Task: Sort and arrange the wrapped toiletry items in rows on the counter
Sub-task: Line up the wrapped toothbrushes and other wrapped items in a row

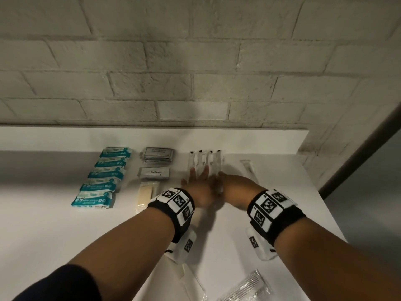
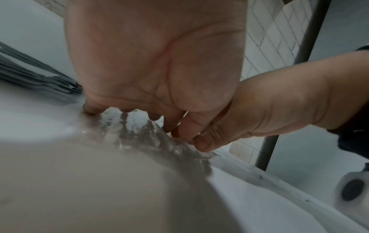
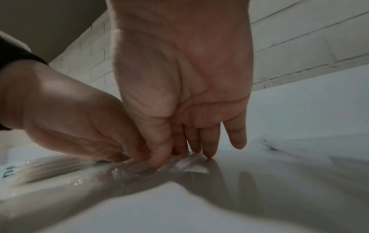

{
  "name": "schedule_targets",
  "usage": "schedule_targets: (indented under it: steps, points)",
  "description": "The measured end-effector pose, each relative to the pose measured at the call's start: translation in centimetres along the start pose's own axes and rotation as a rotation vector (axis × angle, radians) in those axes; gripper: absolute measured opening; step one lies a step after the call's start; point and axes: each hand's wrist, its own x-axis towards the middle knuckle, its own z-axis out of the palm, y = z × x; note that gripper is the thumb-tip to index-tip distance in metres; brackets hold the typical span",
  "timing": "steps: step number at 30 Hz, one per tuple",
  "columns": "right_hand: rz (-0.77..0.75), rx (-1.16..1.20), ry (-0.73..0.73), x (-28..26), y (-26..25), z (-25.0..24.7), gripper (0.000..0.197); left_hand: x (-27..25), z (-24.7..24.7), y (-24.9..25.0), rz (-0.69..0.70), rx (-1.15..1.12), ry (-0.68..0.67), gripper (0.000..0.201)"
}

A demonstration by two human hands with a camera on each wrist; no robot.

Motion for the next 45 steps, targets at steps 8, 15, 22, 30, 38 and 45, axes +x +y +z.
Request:
schedule_targets:
  steps: [8, 15, 22, 30, 38, 45]
  points:
    - [-0.039, -0.049, 0.030, -0.6, -0.2, -0.7, 0.045, -1.1, 0.2, 0.2, 0.019, 0.001, -0.008, 0.091]
    - [-0.038, 0.098, 0.066, -0.8, 1.6, -1.3, 0.054, -0.3, 0.8, 0.0, -0.016, 0.001, 0.027, 0.106]
    - [0.440, -0.010, 0.014, -1.6, 7.5, -2.2, 0.041, -0.4, 0.7, 0.5, 0.107, 0.059, 0.041, 0.095]
    - [0.279, 0.042, 0.073, 1.1, 5.1, -0.6, 0.038, 0.1, 0.8, 0.6, 0.098, 0.093, 0.019, 0.087]
    - [0.163, 0.077, 0.131, 3.1, 3.5, -1.0, 0.028, 0.1, 0.8, 0.4, 0.096, 0.055, 0.035, 0.087]
    - [0.099, 0.229, 0.053, 0.3, 4.8, -2.1, 0.054, 1.4, -0.8, -2.1, -0.100, -0.038, 0.143, 0.096]
